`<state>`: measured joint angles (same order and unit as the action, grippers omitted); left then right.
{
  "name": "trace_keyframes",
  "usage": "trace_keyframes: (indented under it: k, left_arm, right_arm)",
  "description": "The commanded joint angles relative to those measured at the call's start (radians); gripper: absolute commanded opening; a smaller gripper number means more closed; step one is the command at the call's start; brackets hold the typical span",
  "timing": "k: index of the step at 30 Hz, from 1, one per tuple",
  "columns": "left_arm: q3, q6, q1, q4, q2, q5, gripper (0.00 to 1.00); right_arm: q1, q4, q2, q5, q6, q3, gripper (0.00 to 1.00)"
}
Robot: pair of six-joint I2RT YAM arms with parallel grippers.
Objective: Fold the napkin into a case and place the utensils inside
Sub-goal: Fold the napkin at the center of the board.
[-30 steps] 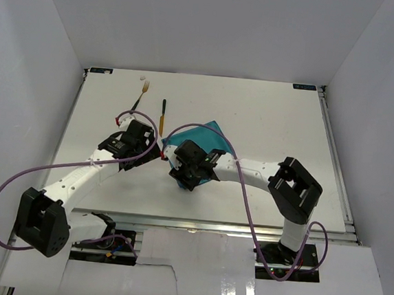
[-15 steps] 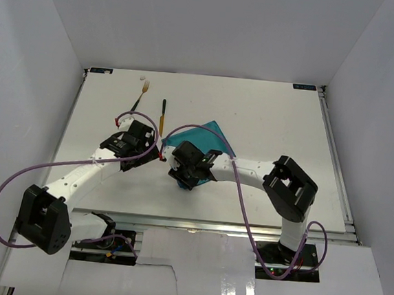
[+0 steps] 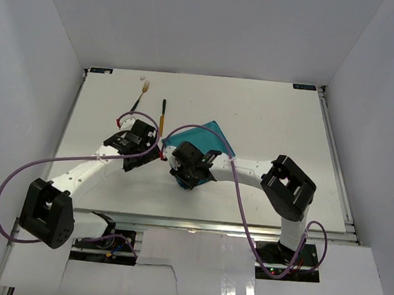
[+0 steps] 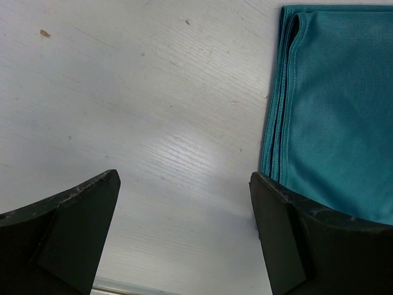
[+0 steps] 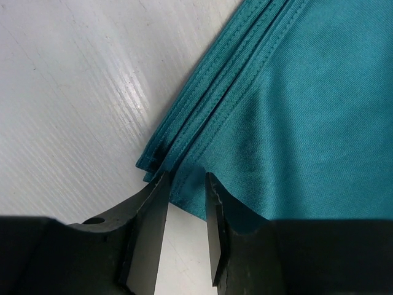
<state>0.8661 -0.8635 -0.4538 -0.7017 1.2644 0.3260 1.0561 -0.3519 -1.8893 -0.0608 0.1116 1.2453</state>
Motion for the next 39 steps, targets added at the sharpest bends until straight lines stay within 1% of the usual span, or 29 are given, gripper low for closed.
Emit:
trace_keyframes:
  k: [1,5,11,13,14,15,17,18,28,39]
  left_arm:
    - [0.050,-0.026,-0.006,0.037,0.012,-0.008,0.98]
    - [0.062,-0.026,-0.006,0.041,0.035,-0.005,0.98]
    - [0.065,-0.025,-0.006,0.045,0.046,-0.004,0.98]
    - [0.068,-0.026,-0.006,0.047,0.049,-0.002,0.98]
    - [0.070,-0.023,-0.006,0.047,0.049,-0.001,0.98]
    - [0.071,-0.025,-0.006,0.047,0.050,0.002,0.98]
    - [0.074,-0.022,-0.006,0.047,0.052,0.004,0.98]
    - [0.074,-0.023,-0.006,0.047,0.052,0.007,0.98]
    - [0.093,-0.008,-0.006,0.053,0.062,-0.008,0.98]
    - [0.109,0.012,-0.006,0.071,0.089,-0.022,0.98]
  right_arm:
    - [0.002,-0.038,-0.014,0.006,-0.024,-0.027,0.37]
    - [0.002,-0.035,-0.004,0.049,-0.033,-0.035,0.38]
    - [0.001,-0.033,-0.014,0.052,-0.041,-0.046,0.38]
    - [-0.002,-0.033,-0.024,0.084,-0.043,-0.040,0.33]
    - [-0.002,-0.033,-0.027,0.081,-0.053,-0.037,0.29]
    - [-0.005,-0.033,-0.028,0.081,-0.056,-0.035,0.19]
    - [-0.015,-0.029,-0.027,0.078,-0.066,-0.035,0.13]
    - [-0.019,-0.029,-0.025,0.078,-0.067,-0.035,0.08]
    - [-0.054,-0.033,0.059,0.081,-0.070,0.008,0.08]
    - [-0.102,-0.035,0.098,0.148,-0.072,0.009,0.08]
